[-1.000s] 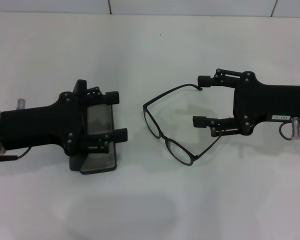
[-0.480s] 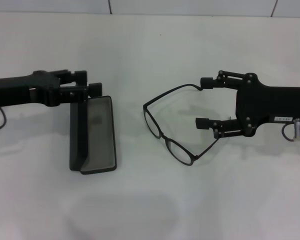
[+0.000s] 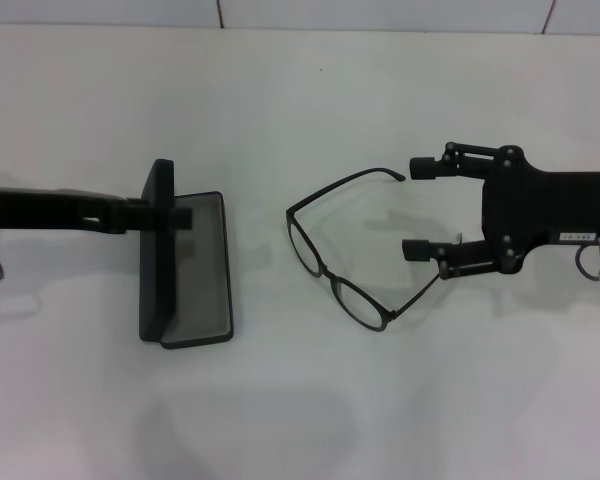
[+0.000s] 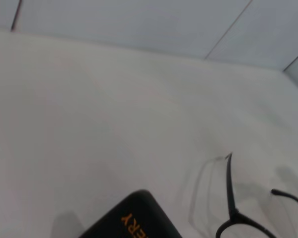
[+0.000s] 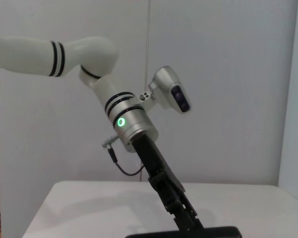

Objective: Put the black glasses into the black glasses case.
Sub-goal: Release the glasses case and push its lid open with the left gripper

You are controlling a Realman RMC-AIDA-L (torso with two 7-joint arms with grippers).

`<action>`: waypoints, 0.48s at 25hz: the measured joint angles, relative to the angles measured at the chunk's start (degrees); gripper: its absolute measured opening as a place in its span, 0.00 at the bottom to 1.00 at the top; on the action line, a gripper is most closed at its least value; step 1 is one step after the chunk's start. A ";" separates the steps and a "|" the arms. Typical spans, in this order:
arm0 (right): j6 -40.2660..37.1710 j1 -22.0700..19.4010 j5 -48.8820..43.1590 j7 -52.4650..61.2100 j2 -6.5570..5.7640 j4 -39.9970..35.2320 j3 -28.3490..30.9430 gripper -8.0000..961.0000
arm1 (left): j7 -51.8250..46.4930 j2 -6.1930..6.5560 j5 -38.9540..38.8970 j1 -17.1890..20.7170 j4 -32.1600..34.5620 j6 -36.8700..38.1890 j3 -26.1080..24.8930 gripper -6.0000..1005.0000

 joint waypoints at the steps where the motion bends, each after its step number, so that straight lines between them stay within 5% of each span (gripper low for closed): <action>1: -0.01 -0.13 -0.39 0.00 -0.03 -0.29 0.01 0.88 | -1.24 -0.52 1.51 -0.37 0.50 -0.05 0.19 0.85; 12: -1.55 -2.52 -4.54 0.24 -0.37 -3.97 0.38 0.88 | -15.79 -1.11 8.64 -2.39 2.93 -2.39 9.19 0.84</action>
